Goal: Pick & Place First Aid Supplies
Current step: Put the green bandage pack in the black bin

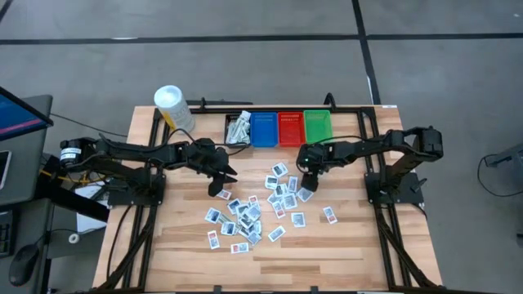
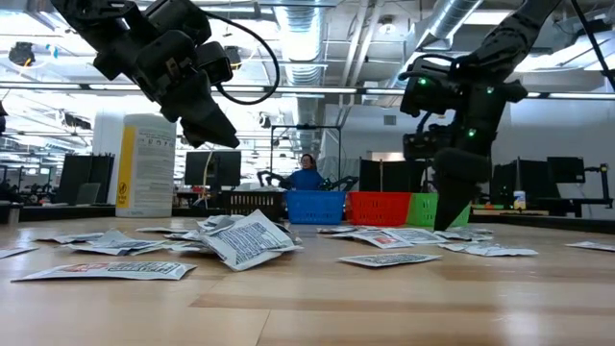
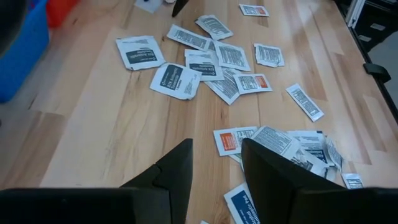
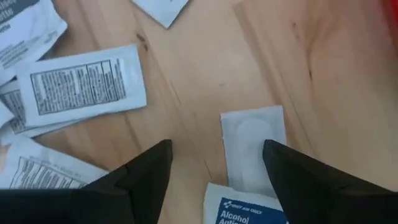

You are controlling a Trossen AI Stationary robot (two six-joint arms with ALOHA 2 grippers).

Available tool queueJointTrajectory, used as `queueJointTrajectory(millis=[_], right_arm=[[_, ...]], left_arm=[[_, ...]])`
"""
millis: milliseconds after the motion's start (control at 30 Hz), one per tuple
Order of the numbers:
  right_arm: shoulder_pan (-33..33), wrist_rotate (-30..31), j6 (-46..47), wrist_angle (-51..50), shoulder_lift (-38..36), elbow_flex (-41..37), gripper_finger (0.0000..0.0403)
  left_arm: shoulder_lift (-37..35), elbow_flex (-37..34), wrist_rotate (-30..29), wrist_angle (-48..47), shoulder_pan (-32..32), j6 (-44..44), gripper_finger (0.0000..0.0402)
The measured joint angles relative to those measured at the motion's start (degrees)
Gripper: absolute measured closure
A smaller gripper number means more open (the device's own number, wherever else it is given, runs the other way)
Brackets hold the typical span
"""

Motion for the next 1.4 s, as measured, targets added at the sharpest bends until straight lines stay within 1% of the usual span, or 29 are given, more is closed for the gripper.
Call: queueJointTrajectory(millis=[133,433,533,667,833,1000,1267,1400], right_arm=[[0.00,-0.18,0.42,0.59,-0.02,0.04,0.0199],[0.45,-0.63,1.70,1.14,-0.06,0.09,0.0323],[1.21,-0.68,1.71,1.89,-0.06,0.07,0.0351],[2.27,-0.81,3.07,2.06,-0.06,0.07,0.0379],[3.47,-0.64,4.55,1.69,-1.71,0.11,0.0400],[4.00,-1.93,4.89,0.25,-4.68,1.66,0.0397],[4.17,-1.64,4.87,0.89,-10.64,5.60,0.0396],[4.17,-3.58,4.99,2.25,-13.30,7.67,0.0396]], left_arm=[[0.00,0.00,-0.02,0.02,0.00,0.00,0.0264],[0.01,0.00,-0.02,0.02,0.00,0.00,0.0264],[0.02,0.00,0.00,0.02,-0.02,0.00,0.0264],[0.00,-0.40,-0.02,0.23,-0.02,-0.01,0.0264],[0.02,-0.90,0.00,0.34,-0.02,-0.13,0.0264],[0.02,-0.90,0.00,0.33,-0.02,-0.22,0.0264],[0.02,-0.90,0.00,0.84,-0.02,-0.01,0.0264],[0.02,-0.90,-0.02,1.74,-0.01,1.24,0.0264]])
